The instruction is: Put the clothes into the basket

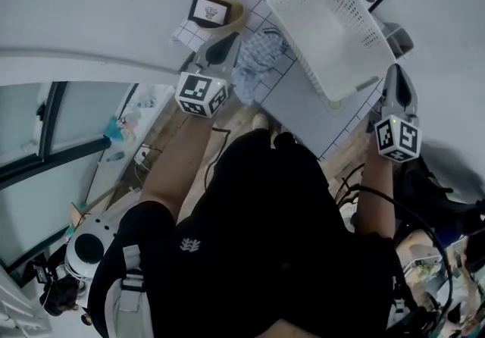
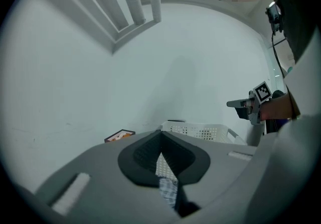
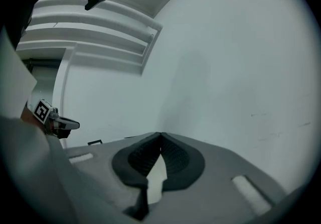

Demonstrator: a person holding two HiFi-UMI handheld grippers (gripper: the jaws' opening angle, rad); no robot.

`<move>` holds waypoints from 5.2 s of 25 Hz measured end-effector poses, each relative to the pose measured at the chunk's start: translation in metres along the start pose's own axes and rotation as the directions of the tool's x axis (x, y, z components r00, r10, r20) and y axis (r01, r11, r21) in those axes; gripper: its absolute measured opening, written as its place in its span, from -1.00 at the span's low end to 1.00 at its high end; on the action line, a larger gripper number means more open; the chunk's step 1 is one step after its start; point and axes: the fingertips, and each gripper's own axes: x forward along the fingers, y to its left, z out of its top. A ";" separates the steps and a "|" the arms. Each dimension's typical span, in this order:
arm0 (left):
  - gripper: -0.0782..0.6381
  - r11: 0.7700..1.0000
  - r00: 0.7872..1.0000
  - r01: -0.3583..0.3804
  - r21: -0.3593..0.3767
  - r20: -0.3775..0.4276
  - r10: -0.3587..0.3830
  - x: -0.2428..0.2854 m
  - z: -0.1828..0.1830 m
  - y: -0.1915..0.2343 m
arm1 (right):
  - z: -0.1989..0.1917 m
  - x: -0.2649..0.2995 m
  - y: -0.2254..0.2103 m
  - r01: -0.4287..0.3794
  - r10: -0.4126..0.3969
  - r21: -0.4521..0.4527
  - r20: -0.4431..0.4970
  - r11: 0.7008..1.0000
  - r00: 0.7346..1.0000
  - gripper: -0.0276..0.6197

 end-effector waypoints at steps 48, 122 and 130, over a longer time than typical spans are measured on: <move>-0.29 0.960 0.841 0.275 -0.055 -0.470 -0.268 0.098 -0.248 -0.005 | -0.116 0.026 0.001 0.042 -0.049 -0.036 -0.208 0.998 0.977 -0.91; -0.66 0.959 0.965 0.253 0.130 0.040 -0.260 0.081 0.092 -0.028 | 0.059 0.014 0.037 -0.086 0.084 0.022 0.069 0.996 0.994 -0.91; -0.66 0.932 0.940 0.322 0.166 0.060 -0.335 0.105 0.117 -0.053 | 0.069 0.001 0.020 -0.033 0.031 0.030 0.082 0.999 0.996 -0.91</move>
